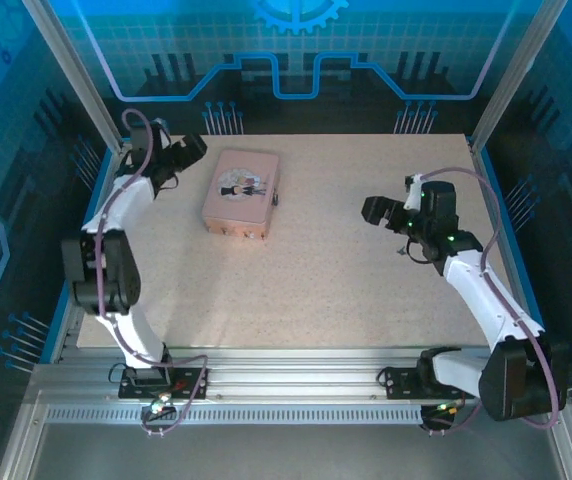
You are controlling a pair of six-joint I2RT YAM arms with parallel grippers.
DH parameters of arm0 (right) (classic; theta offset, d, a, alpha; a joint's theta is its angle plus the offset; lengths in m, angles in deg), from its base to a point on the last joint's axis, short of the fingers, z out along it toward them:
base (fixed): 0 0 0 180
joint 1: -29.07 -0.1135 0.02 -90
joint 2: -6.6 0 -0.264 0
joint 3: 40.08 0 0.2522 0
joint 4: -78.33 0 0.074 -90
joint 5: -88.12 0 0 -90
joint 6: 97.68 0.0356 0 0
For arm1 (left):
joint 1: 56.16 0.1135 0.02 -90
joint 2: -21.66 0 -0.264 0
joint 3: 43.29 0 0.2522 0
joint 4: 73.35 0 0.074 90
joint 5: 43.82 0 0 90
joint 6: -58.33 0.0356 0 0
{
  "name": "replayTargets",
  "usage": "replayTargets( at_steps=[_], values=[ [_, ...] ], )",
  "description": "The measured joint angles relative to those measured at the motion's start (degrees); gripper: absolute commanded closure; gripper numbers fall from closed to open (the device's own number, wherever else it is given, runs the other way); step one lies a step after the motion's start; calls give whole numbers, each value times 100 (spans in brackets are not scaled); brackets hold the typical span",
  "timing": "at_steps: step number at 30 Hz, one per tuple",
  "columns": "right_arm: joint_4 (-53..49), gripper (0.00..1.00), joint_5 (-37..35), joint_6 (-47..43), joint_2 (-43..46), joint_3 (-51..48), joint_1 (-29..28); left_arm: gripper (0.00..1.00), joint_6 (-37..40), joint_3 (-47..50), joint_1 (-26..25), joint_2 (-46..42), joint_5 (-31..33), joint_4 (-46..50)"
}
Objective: Unlock a padlock with a key
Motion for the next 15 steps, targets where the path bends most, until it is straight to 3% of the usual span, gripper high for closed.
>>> replayTargets(
  at_steps=[9,15],
  values=[
    [-426,0,31,-11,417,-72,-481,13,-256,-1519,-116,1816,-544,804],
    [-614,0,-17,-33,472,-192,-546,14,-208,-2382,-398,2472,-841,1073]
  ],
)
